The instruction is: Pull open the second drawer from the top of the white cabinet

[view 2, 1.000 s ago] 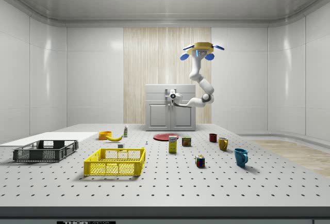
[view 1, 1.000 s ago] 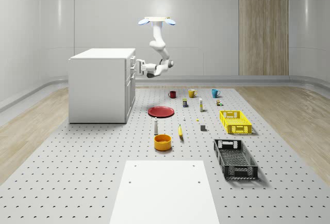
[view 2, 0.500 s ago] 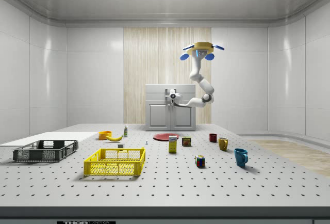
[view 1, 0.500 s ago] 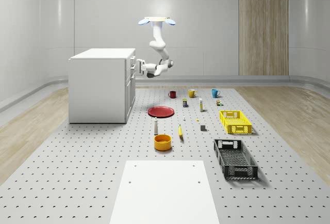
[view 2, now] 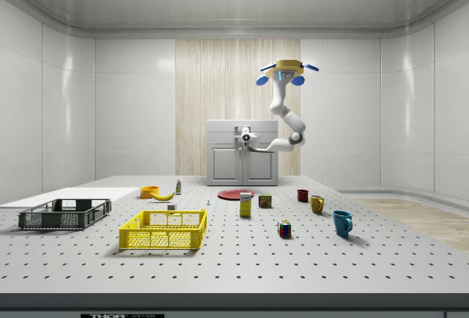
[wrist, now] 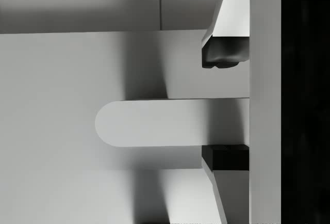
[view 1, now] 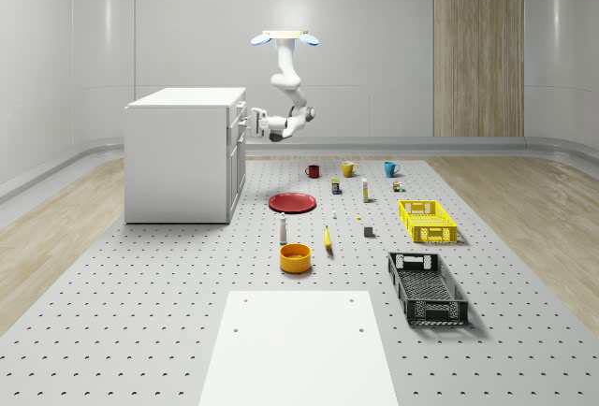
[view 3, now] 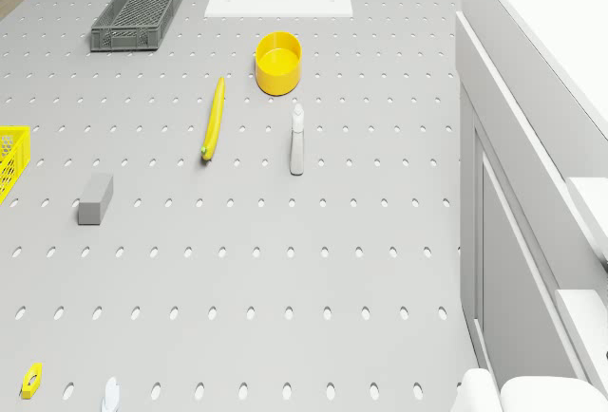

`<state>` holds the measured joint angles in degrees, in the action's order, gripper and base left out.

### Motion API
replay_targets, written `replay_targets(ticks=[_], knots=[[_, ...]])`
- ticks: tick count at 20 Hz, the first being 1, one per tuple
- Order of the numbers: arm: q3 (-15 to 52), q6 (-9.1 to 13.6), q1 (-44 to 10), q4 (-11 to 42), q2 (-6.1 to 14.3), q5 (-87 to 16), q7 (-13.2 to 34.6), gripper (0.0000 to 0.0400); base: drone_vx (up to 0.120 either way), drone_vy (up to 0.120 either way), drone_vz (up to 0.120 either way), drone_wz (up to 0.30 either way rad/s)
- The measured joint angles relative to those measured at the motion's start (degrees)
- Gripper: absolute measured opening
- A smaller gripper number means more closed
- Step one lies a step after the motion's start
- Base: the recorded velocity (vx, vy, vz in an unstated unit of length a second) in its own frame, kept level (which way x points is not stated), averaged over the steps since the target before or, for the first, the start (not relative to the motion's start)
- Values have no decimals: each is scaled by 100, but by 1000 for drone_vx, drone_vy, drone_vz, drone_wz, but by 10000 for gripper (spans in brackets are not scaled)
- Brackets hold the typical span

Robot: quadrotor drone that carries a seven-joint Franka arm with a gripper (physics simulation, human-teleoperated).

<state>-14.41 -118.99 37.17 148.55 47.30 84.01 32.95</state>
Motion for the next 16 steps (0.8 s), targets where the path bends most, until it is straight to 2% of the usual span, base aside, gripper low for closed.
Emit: replay_targets(ticks=[1, 2, 6, 10, 11, 13, 14, 16], knots=[[-5, 12, -8, 7, -5, 14, -21, 178, 0, 0, 0, 0], [17, 11, -30, -33, 55, -116, 373, 231, 0, 0, 0, 0], [-94, 82, -53, 29, 93, -166, 171, 191, 0, 0, 0, 0], [-144, 140, -85, 65, 95, -144, 9, 169, 0, 0, 0, 0], [-172, 175, -98, 92, 70, -90, -221, 153, 0, 0, 0, 0], [-194, 221, -136, 103, 97, -115, -109, 148, 0, 0, 0, 0], [-230, 249, -140, 141, 61, -65, -389, 140, 0, 0, 0, 0], [-238, 300, -186, 146, 81, -63, -368, 124, 0, 0, 0, 0]])
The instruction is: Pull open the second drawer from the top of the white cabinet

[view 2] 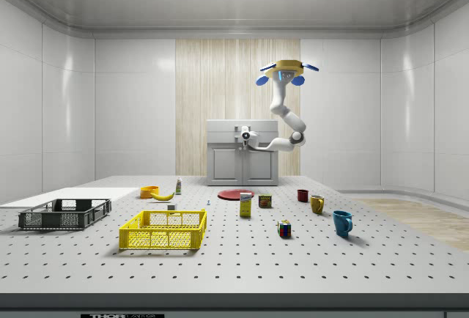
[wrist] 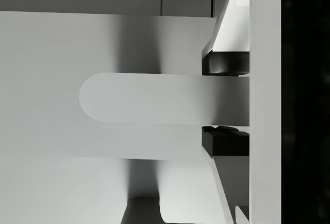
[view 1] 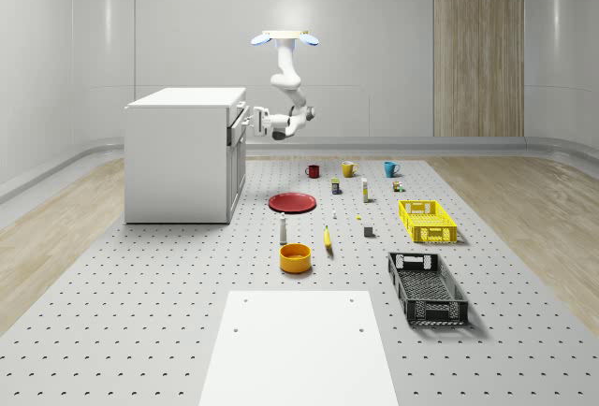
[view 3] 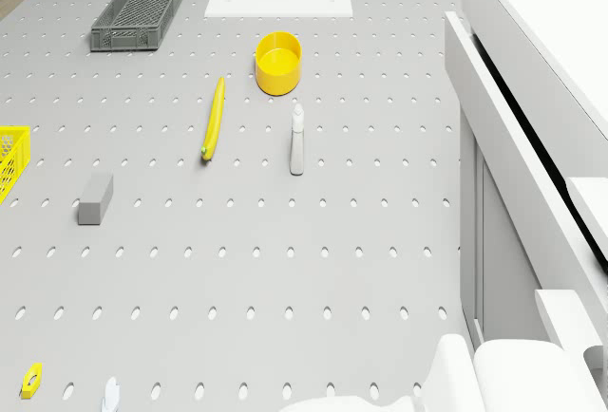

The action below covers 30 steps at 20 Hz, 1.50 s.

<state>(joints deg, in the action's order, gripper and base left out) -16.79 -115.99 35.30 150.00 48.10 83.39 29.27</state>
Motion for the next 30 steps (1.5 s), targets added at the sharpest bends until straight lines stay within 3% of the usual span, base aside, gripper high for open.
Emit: replay_targets(ticks=[3, 4, 9, 12, 13, 16, 30], knots=[[-34, 67, -64, 1, 63, -112, 281, 137, 0, 0, 0, 0], [-27, 70, -83, -39, 139, -265, 620, 189, 0, 0, 0, 0], [-196, 180, -119, 36, 149, -325, 206, 150, 0, 0, 0, 0], [-262, 261, -176, 40, 214, -418, 395, 140, 0, 0, 0, 0], [-311, 295, -184, 79, 179, -395, 109, 135, 0, 0, 0, 0], [-348, 373, -248, 72, 222, -448, 218, 120, 0, 0, 0, 0], [-871, 793, -452, 44, 502, -1152, 580, 148, 0, 0, 0, 0]])
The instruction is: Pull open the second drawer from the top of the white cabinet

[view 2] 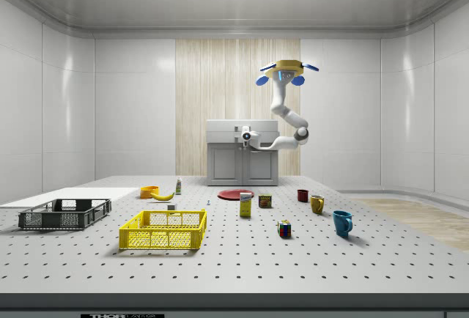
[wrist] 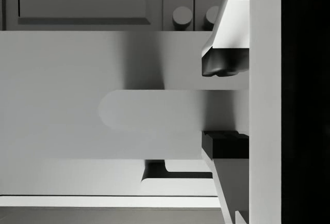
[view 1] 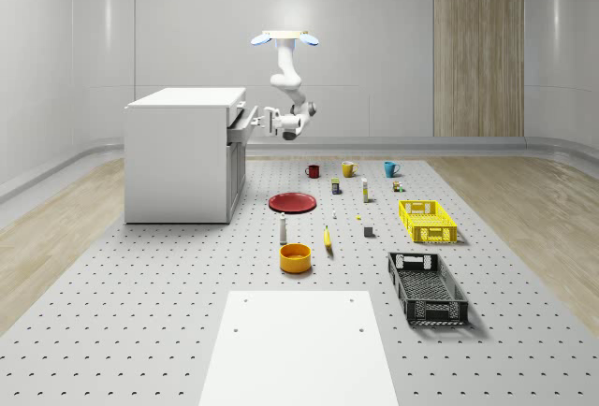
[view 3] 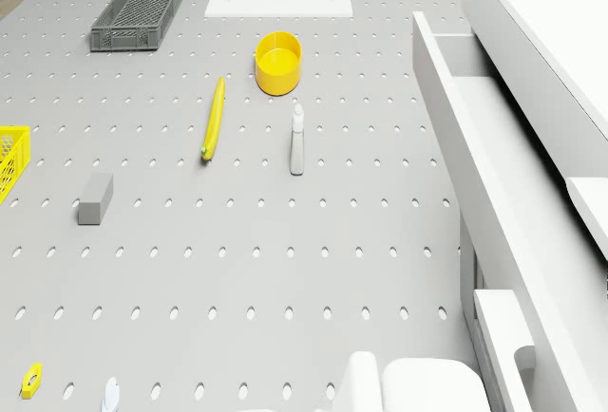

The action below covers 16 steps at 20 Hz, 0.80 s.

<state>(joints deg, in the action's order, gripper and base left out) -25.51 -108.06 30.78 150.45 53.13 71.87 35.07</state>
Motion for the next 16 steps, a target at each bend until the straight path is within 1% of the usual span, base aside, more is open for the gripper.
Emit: replay_targets(ticks=[2, 3, 4, 6, 7, 8, 9, 10, 11, 12, 13, 14, 15, 16], knots=[[-89, 55, -14, -10, 34, -99, 77, 149, 0, 0, 0, 0], [-120, 75, -16, -37, 77, -179, 266, 174, 0, 0, 0, 0], [-193, 117, -31, -3, 41, -191, -121, 158, 0, 0, 0, 0], [-288, 203, -67, -23, 70, -266, -71, 135, 0, 0, 0, 0], [-333, 232, -73, -33, 88, -318, 13, 138, 0, 0, 0, 0], [-347, 246, -68, -92, 175, -459, 412, 195, 0, 0, 0, 0], [-431, 253, -55, -62, 178, -528, 20, 171, 0, 0, 0, 0], [-483, 284, -57, -69, 183, -551, 21, 156, 0, 0, 0, 0], [-536, 317, -60, -81, 195, -590, 54, 151, 0, 0, 0, 0], [-572, 317, -30, -141, 315, -753, 466, 214, 0, 0, 0, 0], [-663, 280, 47, -150, 404, -855, 590, 188, 0, 0, 0, 0], [-733, 293, 67, -153, 411, -889, 554, 170, 0, 0, 0, 0], [-767, 297, 107, -209, 517, -991, 905, 156, 0, 0, 0, 0], [-845, 293, 145, -206, 534, -1040, 855, 143, 0, 0, 0, 0]])
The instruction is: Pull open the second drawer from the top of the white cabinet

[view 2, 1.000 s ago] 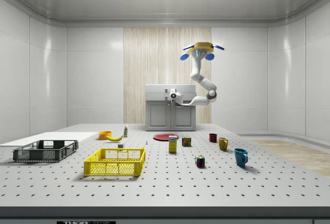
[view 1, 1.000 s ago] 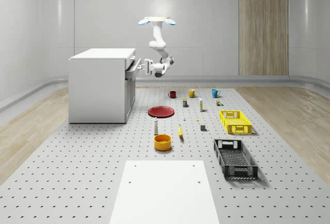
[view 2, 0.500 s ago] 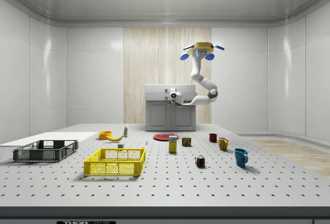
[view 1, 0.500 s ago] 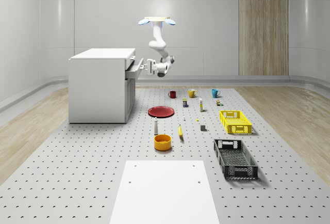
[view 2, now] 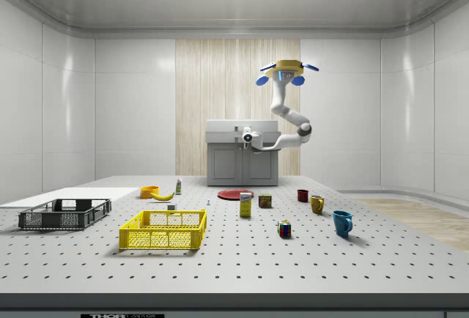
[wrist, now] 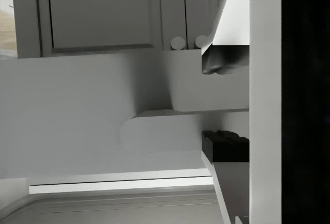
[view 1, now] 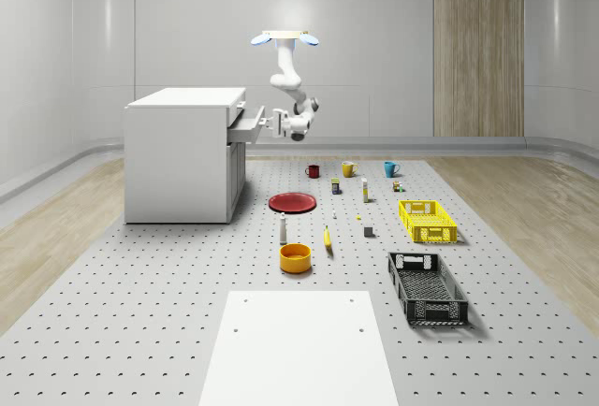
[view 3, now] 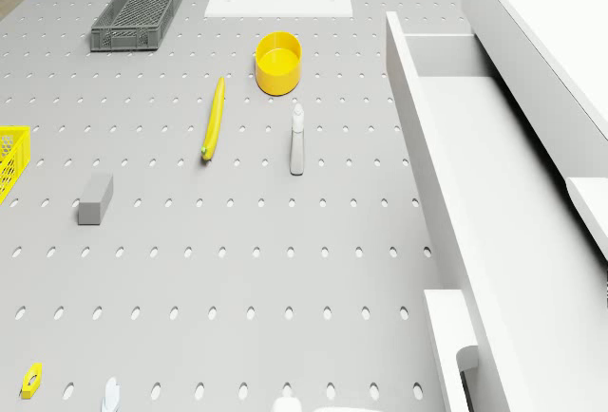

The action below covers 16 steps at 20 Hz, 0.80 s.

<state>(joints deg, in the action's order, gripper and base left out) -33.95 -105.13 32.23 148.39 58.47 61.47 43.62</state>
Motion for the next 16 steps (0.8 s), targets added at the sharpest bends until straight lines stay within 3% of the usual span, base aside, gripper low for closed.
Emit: replay_targets(ticks=[10, 11, 14, 16], knots=[[-736, 378, 56, -183, 78, -552, -240, 104, 0, 0, 0, 0], [-801, 417, 62, -211, 88, -609, -236, 118, 0, 0, 0, 0], [-953, 494, 92, -278, 120, -746, -218, 214, 0, 0, 0, 0], [-1023, 518, 117, -307, 142, -812, -205, 248, 0, 0, 0, 0]])
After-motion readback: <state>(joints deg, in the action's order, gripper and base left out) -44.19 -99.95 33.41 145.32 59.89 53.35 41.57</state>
